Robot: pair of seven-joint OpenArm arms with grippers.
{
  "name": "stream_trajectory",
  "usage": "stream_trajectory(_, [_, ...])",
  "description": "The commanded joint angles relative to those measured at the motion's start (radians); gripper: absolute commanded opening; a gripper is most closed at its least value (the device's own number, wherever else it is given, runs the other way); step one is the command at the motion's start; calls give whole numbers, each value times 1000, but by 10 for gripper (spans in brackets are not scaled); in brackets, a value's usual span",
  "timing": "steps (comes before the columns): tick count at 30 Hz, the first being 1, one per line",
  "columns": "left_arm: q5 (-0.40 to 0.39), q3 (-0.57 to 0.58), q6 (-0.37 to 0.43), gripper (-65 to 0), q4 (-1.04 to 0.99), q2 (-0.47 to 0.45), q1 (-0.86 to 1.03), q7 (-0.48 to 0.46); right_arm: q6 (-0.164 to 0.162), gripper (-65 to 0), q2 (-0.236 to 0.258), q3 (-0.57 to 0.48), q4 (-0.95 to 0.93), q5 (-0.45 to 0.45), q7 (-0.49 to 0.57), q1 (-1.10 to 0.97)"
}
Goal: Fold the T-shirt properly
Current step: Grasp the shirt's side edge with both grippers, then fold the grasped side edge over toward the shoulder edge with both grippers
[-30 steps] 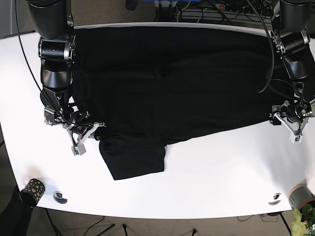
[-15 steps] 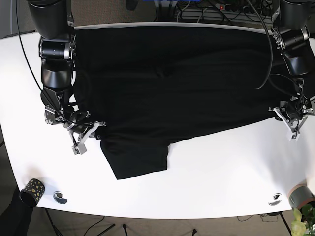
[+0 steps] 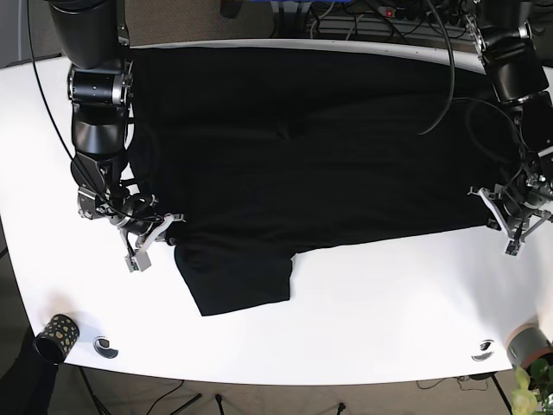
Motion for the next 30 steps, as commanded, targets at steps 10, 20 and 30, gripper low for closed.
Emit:
stream_trajectory(10, [-14, -231, -2, -200, 213, 80, 49, -14, 10, -639, 12, 5, 18, 17, 19, 33])
stream_trajectory(20, [-3, -262, 6, -179, 31, 89, -44, -14, 10, -639, 12, 5, 18, 17, 19, 33])
stream_trajectory(30, [-5, -260, 6, -179, -326, 32, -238, -22, 10, -639, 12, 5, 18, 17, 19, 32])
